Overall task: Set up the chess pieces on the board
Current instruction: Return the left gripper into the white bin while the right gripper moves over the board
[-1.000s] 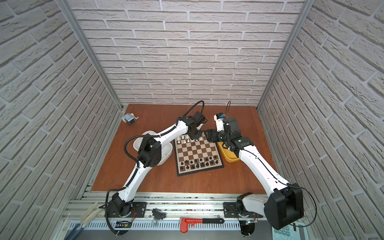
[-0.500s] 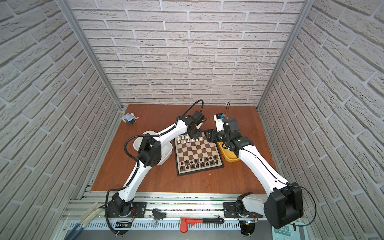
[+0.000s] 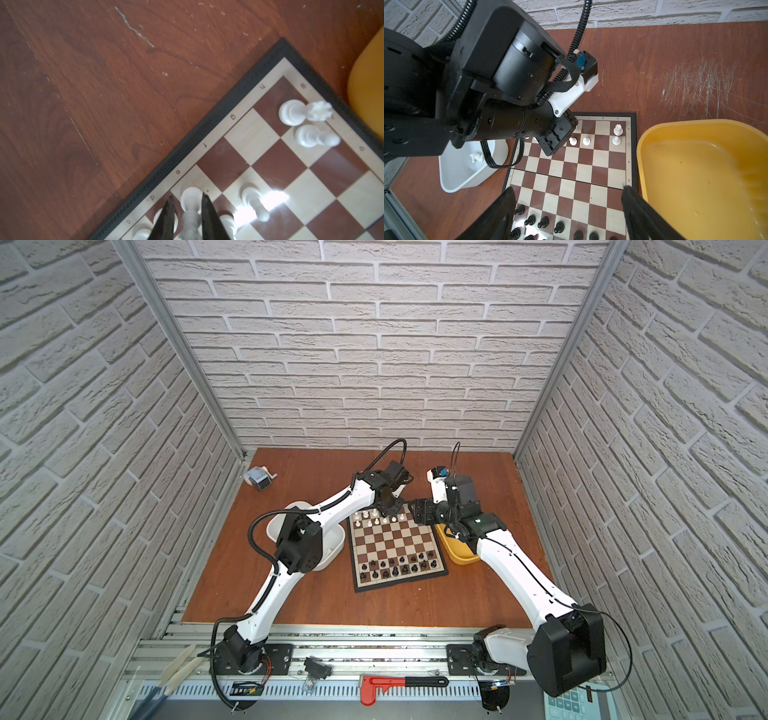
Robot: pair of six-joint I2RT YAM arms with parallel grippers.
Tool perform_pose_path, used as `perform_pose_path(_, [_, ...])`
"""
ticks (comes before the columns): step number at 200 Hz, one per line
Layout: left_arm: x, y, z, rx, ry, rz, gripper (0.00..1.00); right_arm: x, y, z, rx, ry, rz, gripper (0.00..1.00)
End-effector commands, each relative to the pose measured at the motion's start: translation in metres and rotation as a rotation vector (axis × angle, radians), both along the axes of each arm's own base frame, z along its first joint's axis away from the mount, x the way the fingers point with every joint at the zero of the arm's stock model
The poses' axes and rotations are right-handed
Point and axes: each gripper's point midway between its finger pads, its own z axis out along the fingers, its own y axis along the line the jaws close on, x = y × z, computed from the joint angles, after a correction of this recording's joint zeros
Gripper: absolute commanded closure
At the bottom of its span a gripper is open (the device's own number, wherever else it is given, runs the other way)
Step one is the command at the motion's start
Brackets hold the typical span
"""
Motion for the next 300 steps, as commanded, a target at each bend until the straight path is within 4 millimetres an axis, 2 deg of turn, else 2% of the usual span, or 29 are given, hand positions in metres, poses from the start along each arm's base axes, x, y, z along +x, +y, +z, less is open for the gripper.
perform_pose_path(1, [0.006,-0.013,0.032,-0.065,-0.059,-0.003,0.73,0.003,0.004,0.016,0.011,-0.057,0.018,0.19])
perform_pose_path(40, [0.006,-0.019,0.065,-0.13,-0.113,0.002,0.69,0.001,0.003,0.021,0.015,-0.07,0.013,0.19])
perform_pose_path(56, [0.005,-0.022,0.087,-0.161,-0.154,0.001,0.67,0.0,0.002,0.024,0.018,-0.079,0.008,0.19])
perform_pose_path(72, [0.006,-0.016,0.114,-0.192,-0.213,0.035,0.66,0.0,0.002,0.027,0.022,-0.089,0.005,0.18])
perform_pose_path(86, [0.008,0.003,0.143,-0.19,-0.3,0.091,0.63,0.003,0.002,0.031,0.027,-0.105,0.006,0.16])
perform_pose_path(92, [0.006,0.014,0.157,-0.183,-0.345,0.115,0.57,0.004,0.004,0.033,0.035,-0.114,0.01,0.14])
perform_pose_path(103, [-0.001,0.038,0.177,-0.166,-0.418,0.152,0.41,0.006,0.009,0.038,0.065,-0.136,0.026,0.1])
perform_pose_path(118, [-0.016,0.077,0.195,-0.197,-0.467,0.209,0.11,0.012,0.017,0.045,0.118,-0.157,0.036,0.04])
perform_pose_path(123, [-0.021,0.091,0.195,-0.224,-0.456,0.233,0.03,0.014,0.021,0.047,0.136,-0.165,0.043,0.03])
perform_pose_path(130, [-0.03,0.11,0.192,-0.262,-0.43,0.262,0.02,0.017,0.026,0.048,0.154,-0.17,0.05,0.03])
perform_pose_path(141, [-0.045,0.143,0.175,-0.292,-0.363,0.312,0.02,0.021,0.039,0.048,0.165,-0.174,0.073,0.03])
perform_pose_path(166, [-0.089,0.221,0.136,-0.258,-0.215,0.515,0.15,0.025,0.083,0.031,0.13,-0.129,0.161,0.08])
perform_pose_path(183, [-0.124,0.266,0.105,-0.276,-0.124,0.69,0.25,0.025,0.106,0.012,0.109,-0.076,0.21,0.13])
perform_pose_path(195, [-0.144,0.285,0.084,-0.297,-0.077,0.777,0.3,0.025,0.117,0.003,0.106,-0.052,0.232,0.14])
perform_pose_path(210, [-0.155,0.296,0.068,-0.34,-0.061,0.839,0.34,0.022,0.13,-0.003,0.115,-0.036,0.263,0.15])
perform_pose_path(224, [-0.153,0.295,0.058,-0.383,-0.049,0.867,0.36,0.02,0.139,-0.008,0.107,-0.019,0.286,0.16])
perform_pose_path(244, [-0.151,0.297,0.037,-0.353,-0.003,0.92,0.37,0.014,0.148,-0.008,0.104,-0.014,0.311,0.17])
perform_pose_path(262, [-0.146,0.299,0.018,-0.295,0.04,0.961,0.41,0.009,0.148,-0.01,0.105,-0.009,0.309,0.17])
perform_pose_path(285, [-0.138,0.294,0.006,-0.293,0.048,0.959,0.43,0.004,0.147,-0.007,0.107,-0.012,0.311,0.17])
perform_pose_path(300, [-0.144,0.301,-0.002,-0.227,0.055,0.971,0.45,0.003,0.143,-0.004,0.1,-0.022,0.3,0.17])
